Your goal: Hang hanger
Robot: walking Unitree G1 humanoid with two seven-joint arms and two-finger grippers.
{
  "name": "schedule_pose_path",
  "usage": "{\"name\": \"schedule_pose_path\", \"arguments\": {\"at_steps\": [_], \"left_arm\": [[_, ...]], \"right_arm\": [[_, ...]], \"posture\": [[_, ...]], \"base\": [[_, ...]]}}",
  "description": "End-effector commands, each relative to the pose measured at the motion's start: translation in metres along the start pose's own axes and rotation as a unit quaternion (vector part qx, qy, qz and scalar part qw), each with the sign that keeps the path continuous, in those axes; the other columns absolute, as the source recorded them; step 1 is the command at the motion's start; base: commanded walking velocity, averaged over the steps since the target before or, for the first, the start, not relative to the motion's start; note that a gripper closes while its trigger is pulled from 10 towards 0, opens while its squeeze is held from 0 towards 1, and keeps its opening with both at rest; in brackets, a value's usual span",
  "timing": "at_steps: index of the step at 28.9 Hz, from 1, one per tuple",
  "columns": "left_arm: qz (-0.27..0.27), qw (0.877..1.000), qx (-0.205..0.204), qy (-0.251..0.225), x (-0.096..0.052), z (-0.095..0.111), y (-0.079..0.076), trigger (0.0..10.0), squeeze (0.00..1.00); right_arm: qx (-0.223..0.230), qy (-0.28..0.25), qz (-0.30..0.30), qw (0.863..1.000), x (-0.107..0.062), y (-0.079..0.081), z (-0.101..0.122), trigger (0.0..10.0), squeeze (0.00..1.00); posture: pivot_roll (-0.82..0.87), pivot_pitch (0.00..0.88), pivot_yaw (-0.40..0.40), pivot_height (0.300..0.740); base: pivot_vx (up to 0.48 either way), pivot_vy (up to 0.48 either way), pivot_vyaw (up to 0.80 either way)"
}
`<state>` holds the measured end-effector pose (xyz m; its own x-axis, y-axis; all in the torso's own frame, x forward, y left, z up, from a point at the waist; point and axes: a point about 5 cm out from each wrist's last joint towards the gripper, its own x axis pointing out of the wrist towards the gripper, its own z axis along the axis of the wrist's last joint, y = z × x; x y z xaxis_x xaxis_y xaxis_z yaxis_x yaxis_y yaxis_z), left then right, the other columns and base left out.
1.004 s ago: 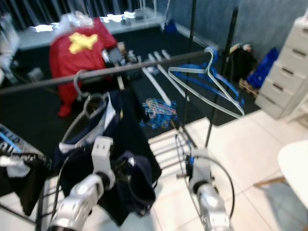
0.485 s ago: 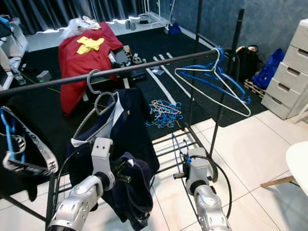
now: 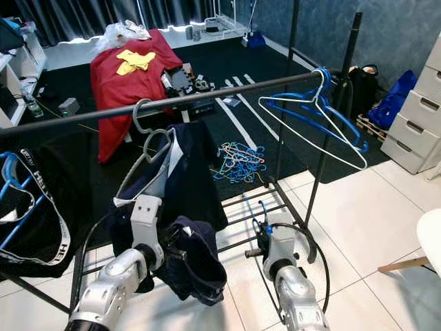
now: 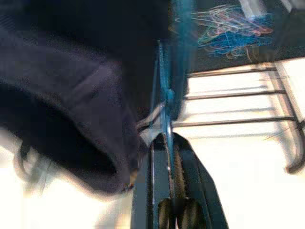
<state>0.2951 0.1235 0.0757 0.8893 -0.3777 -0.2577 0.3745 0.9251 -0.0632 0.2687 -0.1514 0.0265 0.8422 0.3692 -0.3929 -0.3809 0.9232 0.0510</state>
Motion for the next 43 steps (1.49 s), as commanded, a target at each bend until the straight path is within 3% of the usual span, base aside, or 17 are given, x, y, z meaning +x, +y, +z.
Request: {"name": "schedule_pose_path", "arguments": {"at_steps": [1, 4, 6, 10, 11, 12, 13, 14, 16, 19, 25, 35, 43], "left_arm": [[-0.031, 0.998, 0.055, 0.028, -0.002, 0.000, 0.000, 10.0, 0.00], [-0.044, 0.996, 0.070, 0.043, -0.003, -0.002, -0.001, 10.0, 0.00], [-0.055, 0.993, 0.084, 0.064, -0.005, -0.008, 0.002, 10.0, 0.00], [-0.055, 0.993, 0.084, 0.064, -0.005, -0.008, 0.002, 10.0, 0.00], [-0.048, 0.994, 0.073, 0.065, -0.005, -0.010, 0.004, 10.0, 0.00], [-0.012, 0.999, 0.009, 0.029, -0.001, -0.009, 0.009, 10.0, 0.00], [-0.012, 0.999, 0.009, 0.029, -0.001, -0.009, 0.009, 10.0, 0.00], [0.030, 0.998, -0.052, 0.008, 0.001, -0.011, 0.015, 10.0, 0.00], [0.087, 0.991, -0.099, 0.005, 0.001, -0.021, 0.023, 10.0, 0.00], [0.091, 0.991, -0.094, 0.025, -0.001, -0.028, 0.024, 10.0, 0.00], [0.102, 0.990, -0.095, 0.015, -0.005, -0.028, 0.023, 10.0, 0.00], [0.109, 0.988, -0.108, 0.019, -0.008, -0.038, 0.022, 10.0, 0.00], [0.125, 0.988, -0.092, -0.013, -0.005, -0.020, 0.033, 10.0, 0.00]], "right_arm": [[-0.027, 0.050, 0.070, 0.996, -0.008, 0.006, -0.008, 10.0, 0.00], [-0.042, 0.069, 0.090, 0.993, -0.014, 0.003, -0.010, 10.0, 0.00], [-0.057, 0.081, 0.086, 0.991, -0.020, -0.008, -0.011, 10.0, 0.00], [-0.057, 0.081, 0.086, 0.991, -0.020, -0.008, -0.011, 10.0, 0.00], [-0.057, 0.078, 0.069, 0.993, -0.019, -0.013, -0.012, 10.0, 0.00], [-0.026, 0.042, -0.007, 0.999, -0.012, -0.025, -0.010, 10.0, 0.00], [-0.026, 0.042, -0.007, 0.999, -0.012, -0.025, -0.010, 10.0, 0.00], [0.012, 0.011, -0.082, 0.996, -0.006, -0.034, -0.008, 10.0, 0.00], [0.073, -0.023, -0.152, 0.985, 0.000, -0.038, -0.006, 10.0, 0.00], [0.074, -0.018, -0.148, 0.986, 0.002, -0.033, -0.003, 10.0, 0.00], [0.074, 0.003, -0.068, 0.995, 0.007, -0.011, -0.008, 10.0, 0.00], [0.089, 0.031, -0.039, 0.995, 0.013, -0.004, -0.025, 10.0, 0.00], [0.101, 0.024, -0.030, 0.994, 0.023, 0.005, -0.017, 10.0, 0.00]], "posture": [[-0.03, 0.061, 0.086, 0.740], [-0.03, 0.061, 0.086, 0.740], [-0.03, 0.057, 0.082, 0.740], [-0.03, 0.057, 0.082, 0.740], [-0.03, 0.057, 0.078, 0.740], [-0.02, 0.041, 0.061, 0.740], [-0.02, 0.041, 0.061, 0.740], [-0.01, 0.044, 0.054, 0.740], [-0.02, 0.039, 0.044, 0.740], [-0.02, 0.040, 0.029, 0.740], [-0.01, 0.045, -0.014, 0.740], [0.01, 0.042, -0.001, 0.740], [0.07, 0.022, -0.017, 0.740]], "base": [[0.000, 0.000, 0.00], [0.000, 0.000, 0.00], [0.000, 0.000, 0.00], [0.000, 0.000, 0.00], [0.000, 0.000, 0.00], [0.000, 0.000, 0.00], [0.000, 0.000, 0.00], [0.000, 0.000, 0.00], [0.000, 0.000, 0.00], [0.000, 0.000, 0.00], [0.000, 0.000, 0.00], [0.000, 0.000, 0.00], [0.000, 0.000, 0.00]]}}
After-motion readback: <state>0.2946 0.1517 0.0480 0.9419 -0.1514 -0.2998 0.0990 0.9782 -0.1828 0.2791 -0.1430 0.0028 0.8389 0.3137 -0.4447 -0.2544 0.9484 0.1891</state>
